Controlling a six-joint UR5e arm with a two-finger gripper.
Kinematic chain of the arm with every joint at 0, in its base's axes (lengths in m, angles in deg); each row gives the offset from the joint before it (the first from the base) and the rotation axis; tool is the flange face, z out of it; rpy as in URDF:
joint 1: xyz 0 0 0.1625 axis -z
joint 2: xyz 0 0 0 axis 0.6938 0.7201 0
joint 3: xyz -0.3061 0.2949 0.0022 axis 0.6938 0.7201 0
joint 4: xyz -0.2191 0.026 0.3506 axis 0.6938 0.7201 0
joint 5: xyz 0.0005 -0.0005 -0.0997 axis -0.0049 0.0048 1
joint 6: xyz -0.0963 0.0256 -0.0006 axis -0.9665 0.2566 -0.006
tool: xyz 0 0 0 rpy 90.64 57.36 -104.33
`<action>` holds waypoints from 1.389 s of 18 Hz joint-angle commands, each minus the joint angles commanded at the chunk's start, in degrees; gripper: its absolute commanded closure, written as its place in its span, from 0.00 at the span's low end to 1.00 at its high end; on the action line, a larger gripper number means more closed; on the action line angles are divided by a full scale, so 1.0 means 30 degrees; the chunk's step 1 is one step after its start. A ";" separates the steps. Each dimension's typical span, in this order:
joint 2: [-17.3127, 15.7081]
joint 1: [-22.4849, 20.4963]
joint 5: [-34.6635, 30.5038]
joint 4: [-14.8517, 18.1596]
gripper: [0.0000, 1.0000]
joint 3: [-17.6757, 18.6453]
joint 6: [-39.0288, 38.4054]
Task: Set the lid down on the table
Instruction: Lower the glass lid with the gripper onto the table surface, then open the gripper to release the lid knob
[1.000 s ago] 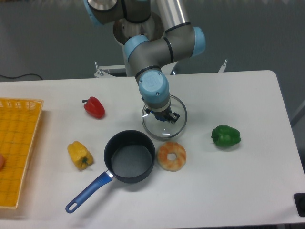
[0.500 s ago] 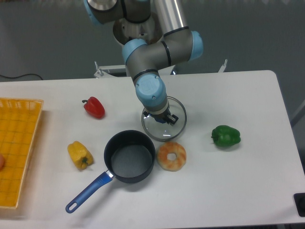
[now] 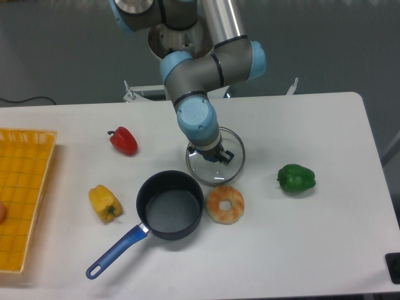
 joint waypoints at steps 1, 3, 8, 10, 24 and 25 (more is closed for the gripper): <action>0.0087 0.0146 -0.0087 0.0000 0.48 0.0000 -0.0175; 0.0117 0.0177 -0.0117 0.0000 0.47 0.0000 -0.0235; 0.0147 0.0177 -0.0117 0.0000 0.45 0.0000 -0.0294; 0.0176 0.0207 -0.0146 0.0000 0.44 0.0000 -0.0294; 0.0674 0.0587 -0.0645 -0.0058 0.30 -0.0059 -0.0586; 0.0674 0.0587 -0.0645 -0.0030 0.30 -0.0088 -0.0587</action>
